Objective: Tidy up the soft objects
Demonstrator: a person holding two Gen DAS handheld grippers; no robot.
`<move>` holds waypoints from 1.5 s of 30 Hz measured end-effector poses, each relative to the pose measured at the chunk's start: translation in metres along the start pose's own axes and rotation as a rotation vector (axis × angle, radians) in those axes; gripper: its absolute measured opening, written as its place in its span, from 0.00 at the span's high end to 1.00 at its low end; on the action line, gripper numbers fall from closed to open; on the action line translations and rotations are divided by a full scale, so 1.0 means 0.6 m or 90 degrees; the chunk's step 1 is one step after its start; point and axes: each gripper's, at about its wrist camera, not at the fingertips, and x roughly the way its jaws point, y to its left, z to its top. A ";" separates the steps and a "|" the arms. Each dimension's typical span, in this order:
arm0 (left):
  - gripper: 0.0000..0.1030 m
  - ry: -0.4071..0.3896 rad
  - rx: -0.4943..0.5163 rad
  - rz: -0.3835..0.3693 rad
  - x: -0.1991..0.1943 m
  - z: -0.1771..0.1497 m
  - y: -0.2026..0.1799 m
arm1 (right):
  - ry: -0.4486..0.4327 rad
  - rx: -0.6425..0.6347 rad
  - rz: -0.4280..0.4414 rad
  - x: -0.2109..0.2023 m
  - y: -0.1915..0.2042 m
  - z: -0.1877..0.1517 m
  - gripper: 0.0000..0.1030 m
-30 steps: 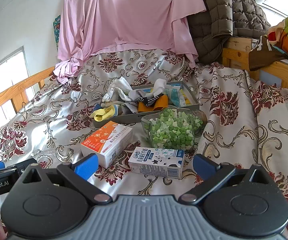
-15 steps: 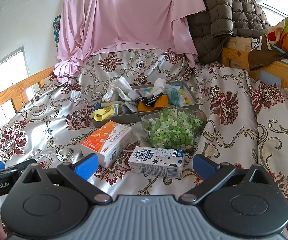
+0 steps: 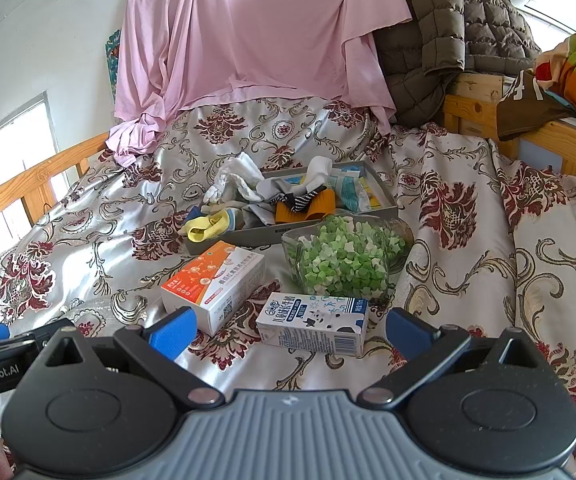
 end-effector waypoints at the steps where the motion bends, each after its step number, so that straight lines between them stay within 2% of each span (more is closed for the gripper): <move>1: 0.01 0.000 0.000 0.000 0.000 0.000 0.000 | 0.000 0.000 0.000 0.000 0.000 0.000 0.00; 38: 0.01 0.003 0.012 0.011 -0.001 0.001 -0.005 | 0.001 0.001 0.000 0.001 -0.001 0.001 0.00; 45: 0.01 0.029 -0.018 -0.018 0.003 -0.001 0.005 | 0.002 0.001 0.000 0.001 -0.001 0.001 0.00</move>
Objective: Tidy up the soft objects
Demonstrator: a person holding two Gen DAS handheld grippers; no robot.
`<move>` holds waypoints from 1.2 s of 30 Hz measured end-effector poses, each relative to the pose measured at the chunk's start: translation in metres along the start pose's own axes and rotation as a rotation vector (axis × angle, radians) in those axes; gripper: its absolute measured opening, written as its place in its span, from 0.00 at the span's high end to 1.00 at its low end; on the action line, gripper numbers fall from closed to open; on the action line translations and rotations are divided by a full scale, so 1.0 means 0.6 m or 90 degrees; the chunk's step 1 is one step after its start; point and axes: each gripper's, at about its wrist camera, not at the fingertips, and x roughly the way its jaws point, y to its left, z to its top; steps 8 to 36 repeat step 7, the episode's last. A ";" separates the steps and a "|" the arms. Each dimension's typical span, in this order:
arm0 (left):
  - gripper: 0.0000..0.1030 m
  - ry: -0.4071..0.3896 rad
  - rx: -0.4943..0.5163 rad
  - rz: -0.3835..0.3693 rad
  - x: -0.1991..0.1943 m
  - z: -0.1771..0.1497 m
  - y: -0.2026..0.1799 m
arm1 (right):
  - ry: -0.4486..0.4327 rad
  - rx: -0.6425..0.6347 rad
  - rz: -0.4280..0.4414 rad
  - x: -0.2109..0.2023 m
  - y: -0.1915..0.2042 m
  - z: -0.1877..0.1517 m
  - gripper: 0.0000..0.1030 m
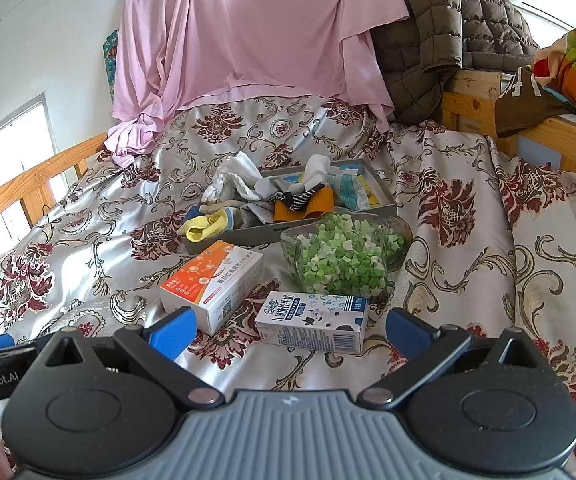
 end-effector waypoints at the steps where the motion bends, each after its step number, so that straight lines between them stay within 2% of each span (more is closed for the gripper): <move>1: 0.01 0.000 -0.003 -0.001 -0.001 0.000 0.004 | 0.000 0.000 0.000 0.000 0.000 0.000 0.00; 36: 0.01 0.004 -0.008 -0.005 -0.003 0.001 0.001 | 0.000 0.000 0.000 0.000 0.000 0.001 0.00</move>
